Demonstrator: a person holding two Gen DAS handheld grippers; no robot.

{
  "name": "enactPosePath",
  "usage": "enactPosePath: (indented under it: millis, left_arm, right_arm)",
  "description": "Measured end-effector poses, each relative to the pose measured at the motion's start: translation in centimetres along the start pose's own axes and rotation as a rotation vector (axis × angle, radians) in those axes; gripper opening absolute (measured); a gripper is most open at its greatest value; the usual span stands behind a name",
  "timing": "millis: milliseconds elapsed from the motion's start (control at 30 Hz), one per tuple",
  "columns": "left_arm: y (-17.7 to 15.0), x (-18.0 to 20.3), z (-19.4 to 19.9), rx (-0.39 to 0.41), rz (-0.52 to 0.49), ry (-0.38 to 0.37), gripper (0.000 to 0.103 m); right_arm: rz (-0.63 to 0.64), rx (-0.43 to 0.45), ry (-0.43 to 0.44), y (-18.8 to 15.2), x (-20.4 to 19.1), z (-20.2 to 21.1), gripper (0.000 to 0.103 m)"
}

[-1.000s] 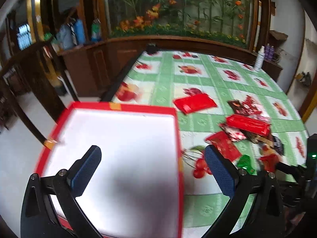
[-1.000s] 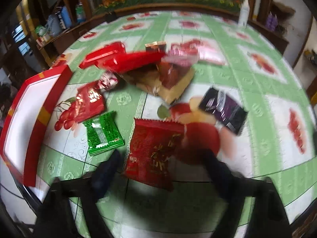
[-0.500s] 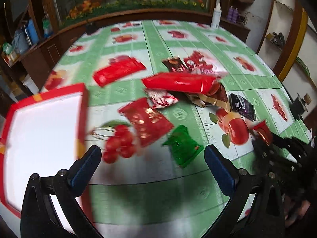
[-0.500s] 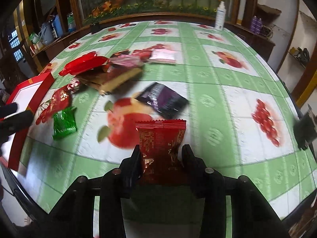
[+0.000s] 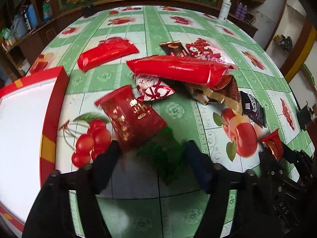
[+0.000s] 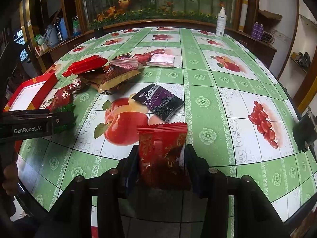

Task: Organize snacks
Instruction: 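Carry the red packet into the red-rimmed white tray and release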

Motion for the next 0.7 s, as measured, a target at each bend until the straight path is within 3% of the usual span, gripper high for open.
enactPosePath:
  millis: [100,333,400,700]
  left_arm:
    - [0.1,-0.5,0.3,0.015,-0.019,-0.018,0.044]
    - [0.3,-3.0,0.9,0.005,0.011,-0.099,0.035]
    - [-0.1,-3.4,1.2,0.004,0.008,-0.121,0.028]
    - [-1.3,-5.0,2.2,0.004,0.015,-0.189,0.027]
  right_arm:
    - [-0.001,-0.003,-0.006,0.2,-0.2,-0.1,0.05]
    - [0.009,-0.016,0.001,0.7,-1.5,-0.4,0.042]
    - [0.027,-0.017,0.014,0.8,-2.4,-0.4,0.04]
    - [0.108,-0.006,0.095,1.1,-7.2,-0.4,0.036]
Point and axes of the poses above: each gripper's, at about its wrist camera, not at the fingertips, and z roughly against the way its jaws point, x to its right, y to its top, the point moved 1 cm from there along -z, roughly the way its jaws point, and after that the axes turned 5 degrees about z, right-handed, at the moved point
